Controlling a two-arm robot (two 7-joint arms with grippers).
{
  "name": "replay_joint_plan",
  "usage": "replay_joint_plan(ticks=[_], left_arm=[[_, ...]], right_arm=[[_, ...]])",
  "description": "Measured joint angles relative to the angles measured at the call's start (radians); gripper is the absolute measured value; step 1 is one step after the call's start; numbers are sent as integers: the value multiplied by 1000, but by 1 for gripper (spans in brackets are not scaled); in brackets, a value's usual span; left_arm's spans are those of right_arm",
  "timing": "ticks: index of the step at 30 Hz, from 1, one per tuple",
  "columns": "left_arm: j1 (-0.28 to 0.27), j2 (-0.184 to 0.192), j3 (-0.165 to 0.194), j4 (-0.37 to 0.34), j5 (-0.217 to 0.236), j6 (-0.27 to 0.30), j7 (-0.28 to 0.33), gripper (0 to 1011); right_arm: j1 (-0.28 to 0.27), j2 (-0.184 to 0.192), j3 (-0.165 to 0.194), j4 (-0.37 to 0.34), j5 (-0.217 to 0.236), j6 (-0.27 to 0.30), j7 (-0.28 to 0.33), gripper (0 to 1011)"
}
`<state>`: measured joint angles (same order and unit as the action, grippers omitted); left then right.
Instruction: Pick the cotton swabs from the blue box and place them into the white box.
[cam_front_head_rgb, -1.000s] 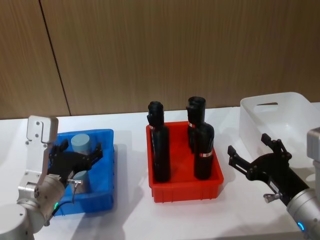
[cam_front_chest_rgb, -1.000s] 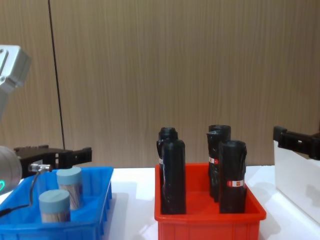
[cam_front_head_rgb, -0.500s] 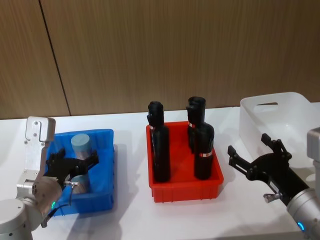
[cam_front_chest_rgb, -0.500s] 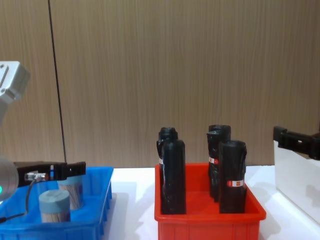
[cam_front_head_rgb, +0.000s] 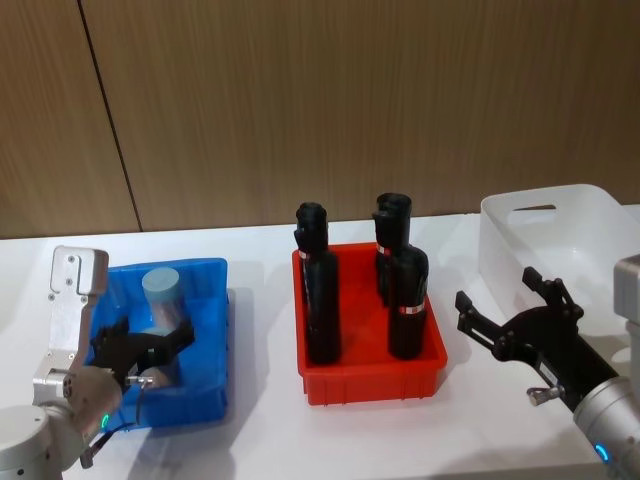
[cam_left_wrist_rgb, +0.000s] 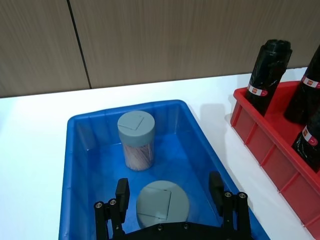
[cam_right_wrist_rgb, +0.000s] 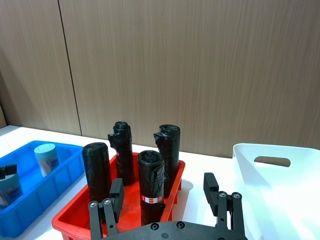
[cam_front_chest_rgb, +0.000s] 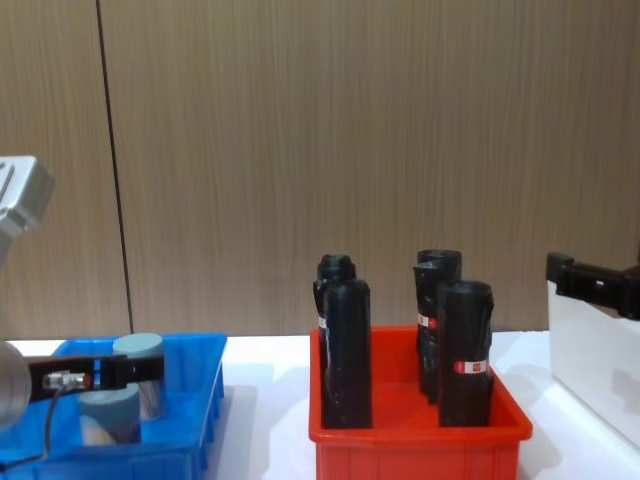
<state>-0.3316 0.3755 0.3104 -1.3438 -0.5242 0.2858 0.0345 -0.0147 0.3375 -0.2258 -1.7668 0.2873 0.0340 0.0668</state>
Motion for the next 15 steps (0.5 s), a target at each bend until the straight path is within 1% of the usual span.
replay_joint_plan(ticks=[7,15], left_arm=[[-2,-3,-1,19,-2,6,-9,1004],[-7,-6,-1,42,8,11,-29,1004]], right_arm=[[0,0,0,0,0,0,0,1001],[0,0,0,0,0,0,0,1002]])
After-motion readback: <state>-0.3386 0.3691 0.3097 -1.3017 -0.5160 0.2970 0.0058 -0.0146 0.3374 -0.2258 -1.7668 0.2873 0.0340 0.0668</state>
